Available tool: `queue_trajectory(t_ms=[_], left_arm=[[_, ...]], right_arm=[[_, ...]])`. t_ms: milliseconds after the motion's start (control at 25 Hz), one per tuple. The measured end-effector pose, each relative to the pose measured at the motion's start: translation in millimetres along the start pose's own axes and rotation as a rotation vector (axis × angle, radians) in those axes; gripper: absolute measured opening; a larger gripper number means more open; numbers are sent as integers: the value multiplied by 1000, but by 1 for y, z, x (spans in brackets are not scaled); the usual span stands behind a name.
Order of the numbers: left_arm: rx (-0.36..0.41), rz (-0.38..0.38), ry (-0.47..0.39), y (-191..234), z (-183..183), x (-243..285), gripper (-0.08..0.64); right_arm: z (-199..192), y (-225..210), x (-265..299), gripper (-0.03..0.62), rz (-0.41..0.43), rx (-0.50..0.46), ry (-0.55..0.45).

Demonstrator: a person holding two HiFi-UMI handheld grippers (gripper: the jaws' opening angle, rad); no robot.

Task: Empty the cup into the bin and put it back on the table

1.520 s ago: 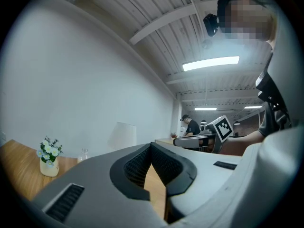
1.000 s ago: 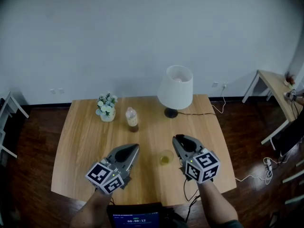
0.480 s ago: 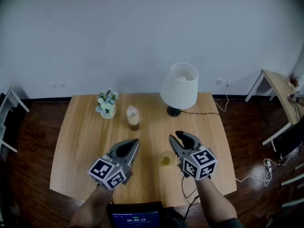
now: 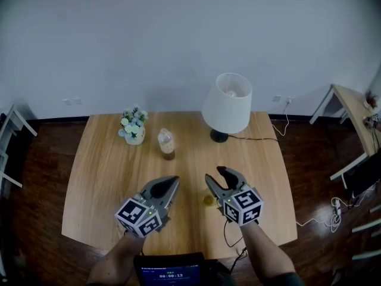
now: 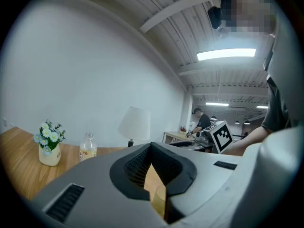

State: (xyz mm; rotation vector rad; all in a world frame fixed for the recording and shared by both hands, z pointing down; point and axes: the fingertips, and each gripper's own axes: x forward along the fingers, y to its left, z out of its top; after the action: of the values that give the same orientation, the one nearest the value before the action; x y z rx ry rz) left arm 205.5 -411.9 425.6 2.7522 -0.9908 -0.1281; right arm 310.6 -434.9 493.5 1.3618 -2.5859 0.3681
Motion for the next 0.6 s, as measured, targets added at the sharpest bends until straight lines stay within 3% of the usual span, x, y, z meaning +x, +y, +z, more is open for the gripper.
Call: queue_trajectory(t_ms=[80,240,320,520,600], left_arm=[[2,6,3,2,-5,0,-5],[-11,21,26,7,-19,0,-5],[-21,31,36,9,-27,-1,-5],[-46,48,50,13,-44,-3,-5],[-59,56,65,16,-54,-4,-5]], right_arm=[[-8,2,3,230,15,-9,12],[-30,3,9,235,28,-23,48],[-43,3,10,284,33,-22,73],[-72,2,11,284,44,-32,119],[-83,3,11,336,52,-28,137]])
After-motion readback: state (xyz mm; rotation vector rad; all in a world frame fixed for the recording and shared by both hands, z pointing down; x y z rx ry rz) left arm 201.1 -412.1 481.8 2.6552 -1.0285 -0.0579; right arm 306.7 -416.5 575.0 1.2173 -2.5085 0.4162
